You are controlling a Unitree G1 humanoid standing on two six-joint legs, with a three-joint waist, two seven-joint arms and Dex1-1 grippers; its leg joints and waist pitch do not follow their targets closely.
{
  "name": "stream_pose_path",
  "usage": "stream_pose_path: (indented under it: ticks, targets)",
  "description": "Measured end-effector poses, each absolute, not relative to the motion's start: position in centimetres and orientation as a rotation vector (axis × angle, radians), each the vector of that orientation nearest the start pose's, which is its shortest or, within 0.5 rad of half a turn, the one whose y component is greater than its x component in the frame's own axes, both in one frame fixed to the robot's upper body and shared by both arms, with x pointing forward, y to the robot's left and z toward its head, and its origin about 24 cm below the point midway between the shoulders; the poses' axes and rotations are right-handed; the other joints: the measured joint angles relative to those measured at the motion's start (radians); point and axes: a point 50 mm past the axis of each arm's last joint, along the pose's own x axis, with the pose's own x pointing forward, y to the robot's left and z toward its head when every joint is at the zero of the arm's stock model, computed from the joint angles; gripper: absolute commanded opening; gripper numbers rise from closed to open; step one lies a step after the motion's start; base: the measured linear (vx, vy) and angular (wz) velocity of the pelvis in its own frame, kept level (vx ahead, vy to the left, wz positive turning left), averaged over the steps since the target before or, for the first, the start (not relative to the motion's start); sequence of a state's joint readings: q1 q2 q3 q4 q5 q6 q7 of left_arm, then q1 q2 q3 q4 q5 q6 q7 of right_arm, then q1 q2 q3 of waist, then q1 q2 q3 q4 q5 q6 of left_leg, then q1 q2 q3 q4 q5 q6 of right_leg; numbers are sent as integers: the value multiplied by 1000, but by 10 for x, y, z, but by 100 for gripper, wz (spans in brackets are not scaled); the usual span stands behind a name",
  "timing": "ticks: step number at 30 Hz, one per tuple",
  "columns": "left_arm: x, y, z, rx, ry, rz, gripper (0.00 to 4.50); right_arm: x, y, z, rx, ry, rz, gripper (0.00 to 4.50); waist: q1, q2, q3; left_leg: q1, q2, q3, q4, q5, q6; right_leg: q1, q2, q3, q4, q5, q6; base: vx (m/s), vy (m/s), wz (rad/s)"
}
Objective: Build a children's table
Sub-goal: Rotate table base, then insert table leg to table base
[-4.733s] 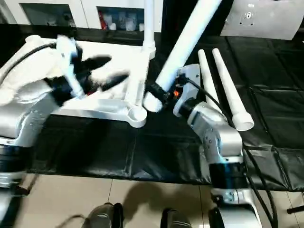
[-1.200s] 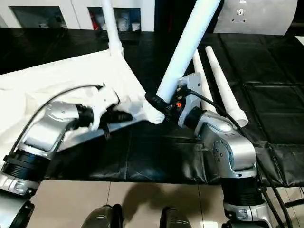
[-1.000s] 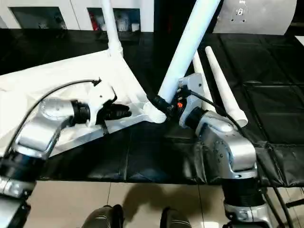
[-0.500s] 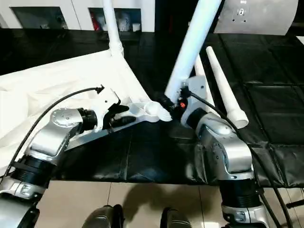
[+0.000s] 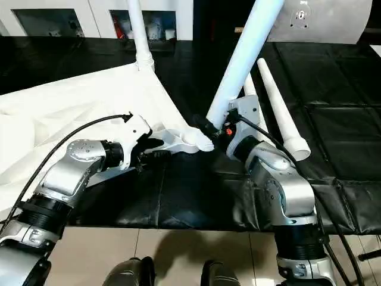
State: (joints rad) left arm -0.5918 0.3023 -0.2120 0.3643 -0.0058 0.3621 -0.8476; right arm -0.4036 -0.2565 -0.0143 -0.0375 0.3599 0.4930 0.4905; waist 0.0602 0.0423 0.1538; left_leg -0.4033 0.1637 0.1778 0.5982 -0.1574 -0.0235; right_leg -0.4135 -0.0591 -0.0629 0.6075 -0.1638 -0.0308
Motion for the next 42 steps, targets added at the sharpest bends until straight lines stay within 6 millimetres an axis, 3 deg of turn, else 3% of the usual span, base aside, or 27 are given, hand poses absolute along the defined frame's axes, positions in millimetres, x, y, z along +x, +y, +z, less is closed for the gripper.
stream_pose_path:
  ticks: [8,19,28,42]
  targets:
    - [333,118,85,373,343,-989,69,310,-139,125,84,46,658,191,-3,0,0,0,0,0,0,0,0,0,0,0,0,0,1,0,0,0]
    - [333,123,86,468,356,-1022,4,310,-139,127,81,30,674,191,-16,2,-1,1,0,0,-1,0,0,0,0,0,1,-3,5,0,0,0]
    - [317,140,84,504,307,-1150,0,310,-129,139,43,-41,802,191,-20,6,-4,0,0,0,-6,0,0,-3,0,0,0,-3,3,0,0,0]
    - [307,149,80,512,294,-1203,0,305,-120,126,47,56,960,191,-20,9,-6,1,0,1,-6,0,-1,-2,0,1,1,-3,3,0,0,0]
